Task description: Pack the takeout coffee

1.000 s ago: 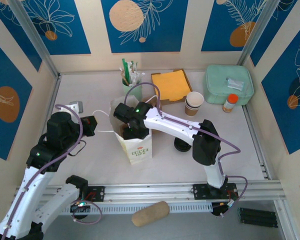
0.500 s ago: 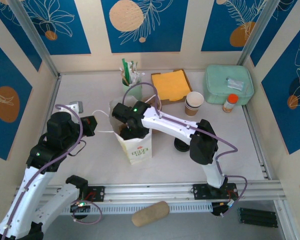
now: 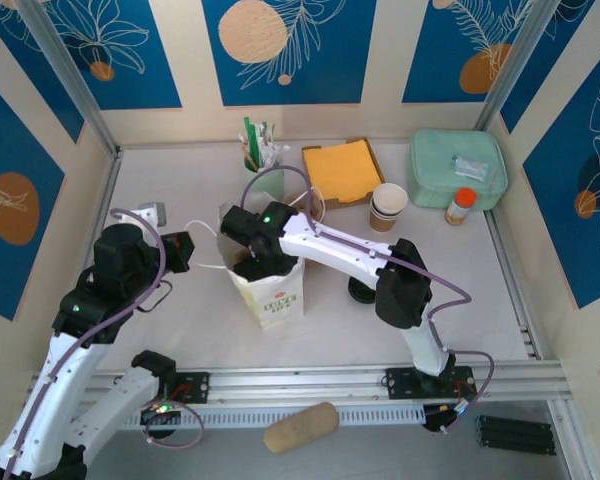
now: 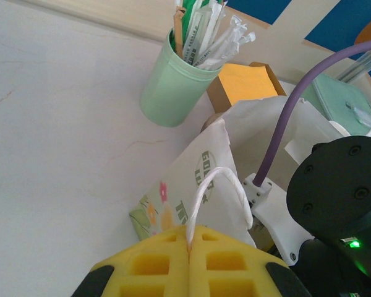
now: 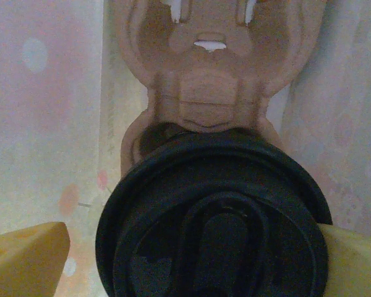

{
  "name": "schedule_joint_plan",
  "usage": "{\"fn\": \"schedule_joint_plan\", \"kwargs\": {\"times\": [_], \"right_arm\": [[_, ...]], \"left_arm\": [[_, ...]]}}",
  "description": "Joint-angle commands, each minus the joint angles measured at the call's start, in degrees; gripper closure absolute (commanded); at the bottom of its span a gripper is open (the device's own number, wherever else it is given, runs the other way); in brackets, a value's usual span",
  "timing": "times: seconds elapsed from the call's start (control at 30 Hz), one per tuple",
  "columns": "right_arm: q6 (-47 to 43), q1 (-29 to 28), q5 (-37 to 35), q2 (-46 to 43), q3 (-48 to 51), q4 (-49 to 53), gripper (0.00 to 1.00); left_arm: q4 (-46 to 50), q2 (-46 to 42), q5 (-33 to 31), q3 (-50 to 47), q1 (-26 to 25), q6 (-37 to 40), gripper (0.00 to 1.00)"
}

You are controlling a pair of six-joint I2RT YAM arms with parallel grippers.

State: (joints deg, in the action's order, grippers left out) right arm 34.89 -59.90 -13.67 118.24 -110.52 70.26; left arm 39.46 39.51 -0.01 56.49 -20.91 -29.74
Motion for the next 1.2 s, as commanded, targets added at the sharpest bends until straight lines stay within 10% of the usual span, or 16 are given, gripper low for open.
{"fn": "schedule_joint_plan", "kwargs": {"times": [0.0,1.17], "right_arm": [[-0.6,-0.7,1.9,1.8,-1.0,2.1,0.01],[-2.0,-0.5,1.4,0.8,-7.8,5.8,0.01]], "left_arm": [[0.0,0.0,-0.3,0.3,-0.2,-0.2,1.0],[-0.6,0.9,-0.3,0.2,-0.2,-0.1,1.0]]}}
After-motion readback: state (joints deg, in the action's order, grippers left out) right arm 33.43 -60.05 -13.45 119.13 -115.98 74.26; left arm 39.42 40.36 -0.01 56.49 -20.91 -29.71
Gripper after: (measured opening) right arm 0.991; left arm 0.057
